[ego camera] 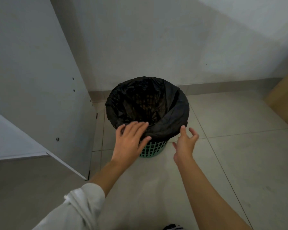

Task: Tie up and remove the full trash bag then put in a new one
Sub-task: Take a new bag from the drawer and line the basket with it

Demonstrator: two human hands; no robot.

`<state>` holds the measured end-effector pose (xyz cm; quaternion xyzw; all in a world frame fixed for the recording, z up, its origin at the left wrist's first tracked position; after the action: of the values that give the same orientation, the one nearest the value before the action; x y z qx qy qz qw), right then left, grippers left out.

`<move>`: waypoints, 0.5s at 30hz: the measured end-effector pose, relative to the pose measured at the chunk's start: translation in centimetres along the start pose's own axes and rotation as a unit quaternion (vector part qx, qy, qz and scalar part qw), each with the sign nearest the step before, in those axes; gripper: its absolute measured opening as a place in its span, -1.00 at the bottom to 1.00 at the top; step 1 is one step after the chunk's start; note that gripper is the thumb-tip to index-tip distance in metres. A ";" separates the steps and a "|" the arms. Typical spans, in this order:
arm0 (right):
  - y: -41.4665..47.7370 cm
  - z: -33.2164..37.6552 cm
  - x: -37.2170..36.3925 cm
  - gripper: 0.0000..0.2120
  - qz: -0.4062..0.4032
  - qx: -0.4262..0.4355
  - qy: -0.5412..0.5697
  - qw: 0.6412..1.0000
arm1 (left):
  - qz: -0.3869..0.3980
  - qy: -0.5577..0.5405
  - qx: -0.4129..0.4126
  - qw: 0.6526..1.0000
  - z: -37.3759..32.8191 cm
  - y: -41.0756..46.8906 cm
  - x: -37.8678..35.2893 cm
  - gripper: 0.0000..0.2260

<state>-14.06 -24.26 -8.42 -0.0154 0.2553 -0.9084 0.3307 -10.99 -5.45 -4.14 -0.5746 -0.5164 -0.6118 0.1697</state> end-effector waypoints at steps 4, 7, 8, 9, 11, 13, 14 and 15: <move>0.1 -0.9 -1.0 -0.66 0.090 -0.113 0.132 0.981 | -0.012 0.069 -0.037 0.997 -0.4 0.1 -0.9 -0.64; -0.4 -1.1 -2.1 -0.69 0.147 -0.170 0.203 0.953 | -0.033 0.095 -0.063 0.993 1.4 0.1 -0.3 -0.66; -0.6 -1.2 -2.4 -0.72 0.162 -0.180 0.211 0.947 | -0.034 0.095 -0.056 0.993 2.5 0.1 -0.1 -0.65; -0.7 -1.3 -2.8 -0.75 0.174 -0.185 0.214 0.943 | -0.035 0.094 -0.041 0.994 3.8 -0.1 0.1 -0.62; -0.9 -1.8 -3.4 -0.77 0.188 -0.182 0.209 0.942 | -0.020 0.088 0.002 0.996 6.3 -0.4 0.4 -0.54; -1.3 -2.4 -4.0 -0.75 0.194 -0.182 0.197 0.944 | -0.005 0.062 0.039 0.997 7.9 -0.9 0.9 -0.53; -1.6 -2.8 -4.4 -0.74 0.197 -0.187 0.193 0.943 | -0.011 0.039 0.063 0.997 8.2 -1.2 1.2 -0.57; -1.9 -3.2 -4.6 -0.72 0.200 -0.193 0.189 0.942 | -0.025 0.002 0.099 0.995 8.2 -1.6 1.4 -0.60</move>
<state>-12.17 -18.79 -9.65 0.1440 0.4815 -0.7432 0.4417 -8.38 2.52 -5.16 -0.5406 -0.5883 -0.5631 0.2112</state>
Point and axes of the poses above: each hand's wrist, its own y-axis towards the middle knuckle, its own x-axis out of the back of the hand, z = x × y, the point moved 6 cm from there along y, towards the middle knuckle, and after that the axes turned 1 degree about -x, right-handed, at the moved point
